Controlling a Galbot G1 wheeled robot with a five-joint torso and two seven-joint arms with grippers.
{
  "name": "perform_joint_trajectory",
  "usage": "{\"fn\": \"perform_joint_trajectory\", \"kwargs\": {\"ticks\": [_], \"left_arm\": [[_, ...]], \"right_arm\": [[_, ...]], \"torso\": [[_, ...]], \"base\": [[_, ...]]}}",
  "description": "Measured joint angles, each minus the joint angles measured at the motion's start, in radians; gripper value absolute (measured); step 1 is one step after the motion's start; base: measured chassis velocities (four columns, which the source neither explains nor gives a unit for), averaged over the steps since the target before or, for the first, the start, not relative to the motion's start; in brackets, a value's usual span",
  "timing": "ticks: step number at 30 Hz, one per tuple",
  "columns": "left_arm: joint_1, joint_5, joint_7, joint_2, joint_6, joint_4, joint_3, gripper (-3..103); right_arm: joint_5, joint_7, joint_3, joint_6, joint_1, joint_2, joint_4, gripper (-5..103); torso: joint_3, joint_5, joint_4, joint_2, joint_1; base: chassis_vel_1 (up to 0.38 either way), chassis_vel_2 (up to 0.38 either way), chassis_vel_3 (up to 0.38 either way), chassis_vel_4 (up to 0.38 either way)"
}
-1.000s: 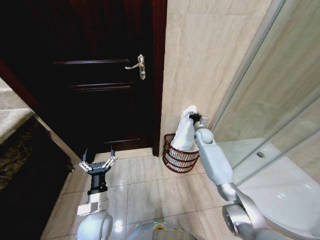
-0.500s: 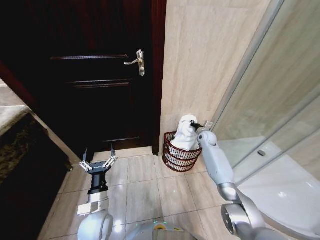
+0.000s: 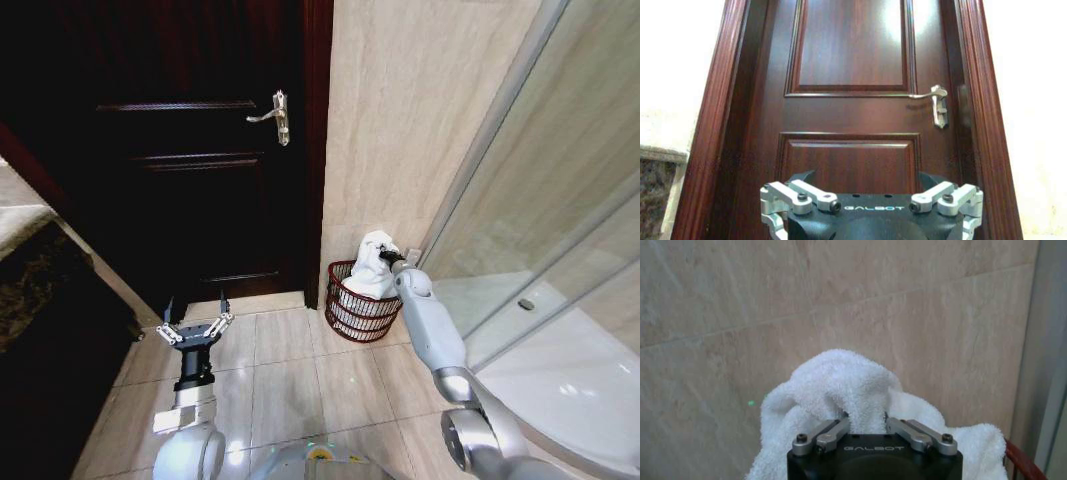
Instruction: Discard the used towel into the hamper.
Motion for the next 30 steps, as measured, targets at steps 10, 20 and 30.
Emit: {"fn": "perform_joint_trajectory", "kwargs": {"ticks": [10,20,30], "left_arm": [[0.002,0.001,-0.001,0.000,-0.003,0.006,0.005,100],[0.009,0.005,0.000,0.000,-0.018,0.014,0.006,100],[0.015,0.000,0.000,0.000,-0.028,0.016,0.000,100]], "right_arm": [[-0.030,-0.008,0.048,-0.221,-0.058,-0.079,0.257,40],[0.123,-0.107,0.080,-0.313,-0.068,-0.142,0.392,79],[0.050,-0.111,0.054,-0.174,-0.119,-0.127,0.412,100]], "torso": [[-0.026,0.0001,-0.0002,-0.042,-0.016],[-0.051,-0.0003,-0.0001,-0.081,-0.031],[-0.076,-0.0001,0.0000,-0.119,-0.043]], "base": [[0.000,0.000,0.000,0.000],[0.000,0.000,0.000,0.000],[0.000,0.000,0.000,0.000]]}}
